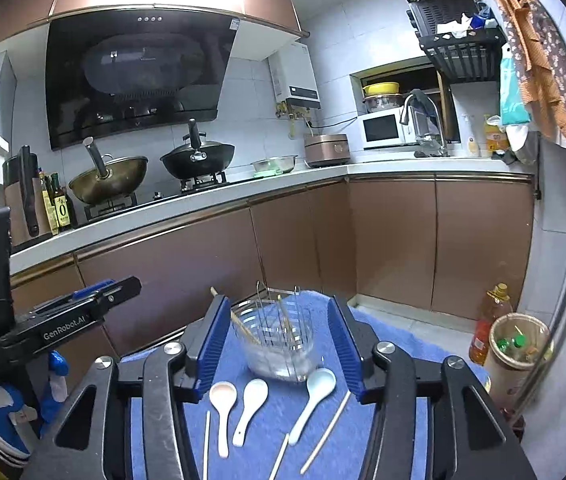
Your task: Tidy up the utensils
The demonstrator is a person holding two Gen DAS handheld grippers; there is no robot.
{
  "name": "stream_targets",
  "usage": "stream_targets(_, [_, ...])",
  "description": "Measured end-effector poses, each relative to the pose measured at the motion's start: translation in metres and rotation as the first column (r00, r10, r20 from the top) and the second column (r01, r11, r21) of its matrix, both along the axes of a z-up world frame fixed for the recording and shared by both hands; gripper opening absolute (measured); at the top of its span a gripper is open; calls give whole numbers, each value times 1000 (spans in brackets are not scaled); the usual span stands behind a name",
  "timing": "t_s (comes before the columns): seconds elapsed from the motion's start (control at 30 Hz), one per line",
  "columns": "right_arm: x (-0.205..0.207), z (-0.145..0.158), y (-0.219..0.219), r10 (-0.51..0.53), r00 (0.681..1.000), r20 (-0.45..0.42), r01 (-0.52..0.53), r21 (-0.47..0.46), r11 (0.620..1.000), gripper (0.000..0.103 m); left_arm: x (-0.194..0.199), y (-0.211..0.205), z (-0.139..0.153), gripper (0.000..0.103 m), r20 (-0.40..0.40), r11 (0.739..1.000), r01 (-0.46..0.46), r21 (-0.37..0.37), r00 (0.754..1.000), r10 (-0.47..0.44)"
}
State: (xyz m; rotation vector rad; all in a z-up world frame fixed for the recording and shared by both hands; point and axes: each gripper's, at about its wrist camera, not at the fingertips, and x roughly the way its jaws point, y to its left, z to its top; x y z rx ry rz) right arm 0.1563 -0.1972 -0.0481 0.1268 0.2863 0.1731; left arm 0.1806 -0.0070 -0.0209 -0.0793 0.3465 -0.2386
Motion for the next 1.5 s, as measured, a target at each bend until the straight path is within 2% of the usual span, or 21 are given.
stream_targets(0.13, [-19,-5,-2,-25,1000,3,25,5,1000,56,-24,1,-4,49,20,1000,-15,3,1000,15])
stream_targets(0.23, [-32,-9,-5,-48,999,9,48,14,999,64,-38,3,-8,49,30,1000,-22,9,999,21])
stream_targets(0.3, [-39,-10,-6,-65,998,11,65,20,998,73,-46,4,-11,50,30,999,-30,11,999,30])
stream_targets(0.43, [-51,-12,-9,-77,997,19,76,29,997,84,-55,13,-13,50,23,999,-37,-14,999,37])
stream_targets(0.5, [-56,-11,-9,-83,996,31,82,32,996,96,-59,19,-13,49,21,999,-40,-26,999,40])
stream_targets(0.6, [-64,-10,-9,-81,995,55,78,55,995,103,-66,27,-12,50,16,998,-45,-45,999,46])
stream_targets(1.0, [-91,-9,-16,-116,983,143,100,114,988,103,-86,41,-15,50,-10,996,-76,-55,997,76])
stream_targets(1.23, [-90,-12,-15,-75,993,94,62,136,989,103,-93,42,-16,50,-27,996,-70,-53,997,69])
stream_targets(1.5, [-102,-9,-24,-80,991,103,60,182,981,103,-97,43,-19,50,-45,996,-81,-48,996,79])
